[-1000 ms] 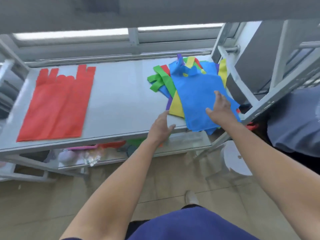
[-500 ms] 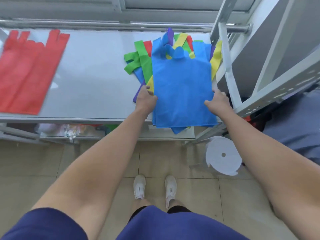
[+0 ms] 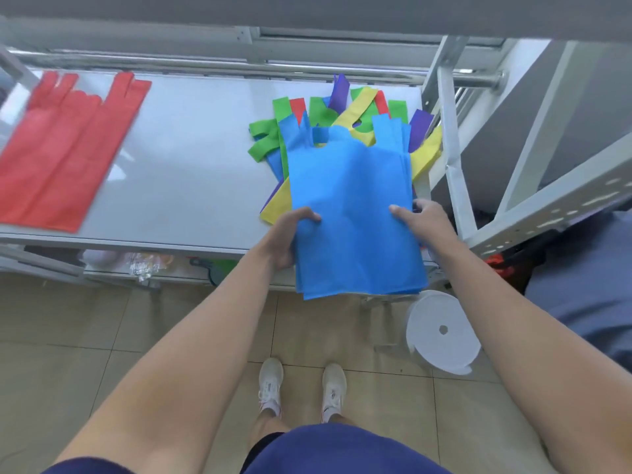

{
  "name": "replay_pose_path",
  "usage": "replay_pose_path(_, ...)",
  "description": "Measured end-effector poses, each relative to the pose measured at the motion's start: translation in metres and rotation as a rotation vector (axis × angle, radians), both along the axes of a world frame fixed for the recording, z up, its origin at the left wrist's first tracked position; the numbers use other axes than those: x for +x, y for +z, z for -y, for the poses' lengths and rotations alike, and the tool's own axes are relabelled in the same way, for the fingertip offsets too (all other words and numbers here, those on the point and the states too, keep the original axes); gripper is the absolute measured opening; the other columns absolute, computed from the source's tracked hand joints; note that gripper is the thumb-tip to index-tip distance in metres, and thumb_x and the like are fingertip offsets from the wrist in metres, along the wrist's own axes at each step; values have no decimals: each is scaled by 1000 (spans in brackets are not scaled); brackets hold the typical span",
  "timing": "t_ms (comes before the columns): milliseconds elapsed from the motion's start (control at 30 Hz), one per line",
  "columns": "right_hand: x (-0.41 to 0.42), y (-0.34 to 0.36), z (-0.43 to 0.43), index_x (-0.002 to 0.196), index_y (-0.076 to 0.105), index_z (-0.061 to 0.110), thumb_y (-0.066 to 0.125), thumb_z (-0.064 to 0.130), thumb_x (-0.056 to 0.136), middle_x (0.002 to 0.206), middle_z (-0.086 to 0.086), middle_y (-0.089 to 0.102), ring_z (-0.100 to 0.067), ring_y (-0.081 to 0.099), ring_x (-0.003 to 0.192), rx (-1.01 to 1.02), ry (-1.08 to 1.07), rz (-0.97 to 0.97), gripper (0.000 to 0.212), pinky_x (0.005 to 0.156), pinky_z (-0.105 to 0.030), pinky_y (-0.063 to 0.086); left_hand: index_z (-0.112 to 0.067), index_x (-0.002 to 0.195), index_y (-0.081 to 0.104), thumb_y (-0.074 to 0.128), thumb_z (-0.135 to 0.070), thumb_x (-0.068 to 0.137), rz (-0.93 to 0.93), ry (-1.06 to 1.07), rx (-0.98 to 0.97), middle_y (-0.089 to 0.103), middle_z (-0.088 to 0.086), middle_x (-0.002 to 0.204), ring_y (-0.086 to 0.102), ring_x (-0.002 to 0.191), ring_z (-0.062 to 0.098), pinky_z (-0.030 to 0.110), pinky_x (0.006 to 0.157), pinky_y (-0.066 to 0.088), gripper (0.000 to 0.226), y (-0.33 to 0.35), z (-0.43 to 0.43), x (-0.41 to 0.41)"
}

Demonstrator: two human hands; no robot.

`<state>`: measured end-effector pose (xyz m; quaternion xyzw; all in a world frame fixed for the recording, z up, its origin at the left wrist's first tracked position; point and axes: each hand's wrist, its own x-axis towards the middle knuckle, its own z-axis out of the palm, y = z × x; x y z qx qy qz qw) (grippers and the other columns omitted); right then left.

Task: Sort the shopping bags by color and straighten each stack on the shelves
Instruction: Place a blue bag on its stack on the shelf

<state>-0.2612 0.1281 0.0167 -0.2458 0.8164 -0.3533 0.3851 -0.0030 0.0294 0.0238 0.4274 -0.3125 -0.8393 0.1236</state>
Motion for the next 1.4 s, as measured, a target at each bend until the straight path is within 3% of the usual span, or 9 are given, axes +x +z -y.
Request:
replay_pose_path(200,19,7,-11,120,48,5,67,49,94,109,-6,55,-25,60,98,241,213,-385,54,85,-39,51,-6,129,68,57,-6,95,210,101,37,75,14,121,76,90,32,43,74,64,36,-12,-11,12)
replay_pose_path(367,30,11,-28,101,62,7,64,53,95,90,-13,72,-29,76,72,285,74,-17,46,70,-45,66,-2,126,68,72,-14,97,306,206,-36,77,15,116,77,93,31,44,72,64,31,-14,-13,19)
replay_pose_path(467,39,10,-43,102,66,10,64,52,96,93,-10,76,-28,78,79,321,120,134,42,72,-40,66,-1,122,69,70,-15,99,316,152,-18,79,13,108,78,85,28,41,67,64,27,-8,-19,28)
replay_pose_path(667,45,7,-49,117,71,9,66,32,100,105,-8,80,-21,77,83,24,15,514,29,67,-34,60,-3,128,68,65,-20,102,236,63,44,76,13,119,77,97,30,43,74,64,31,-2,-32,61)
replay_pose_path(833,60,16,-34,120,71,7,66,23,101,111,-8,79,-25,77,98,-36,100,455,25,77,-39,62,-8,131,67,58,-22,105,199,207,24,73,13,127,73,111,34,49,87,61,32,2,-44,97)
replay_pose_path(1033,117,47,0,115,74,8,68,19,99,111,-9,79,-23,77,96,-218,255,515,20,78,-36,64,-11,111,77,55,-18,98,53,430,-90,78,11,112,76,94,27,39,87,57,27,36,-53,162)
replay_pose_path(1133,159,65,28,116,74,6,66,17,99,111,-13,78,-24,76,95,-266,358,554,21,78,-35,64,-4,129,70,70,-24,95,27,510,-240,71,18,129,71,110,33,43,92,57,39,59,-53,206)
replay_pose_path(1233,207,83,59,115,73,4,63,14,99,112,-18,76,-26,74,89,-292,415,548,21,80,-37,61,-7,123,71,75,-22,92,73,642,-322,71,21,126,70,108,35,41,84,59,35,76,-47,251)
replay_pose_path(1400,276,102,89,115,72,4,62,11,97,102,-16,76,-28,71,88,-344,441,558,21,85,-41,57,-4,128,68,78,-25,86,95,742,-385,68,24,132,69,113,39,53,99,53,48,78,-24,315)
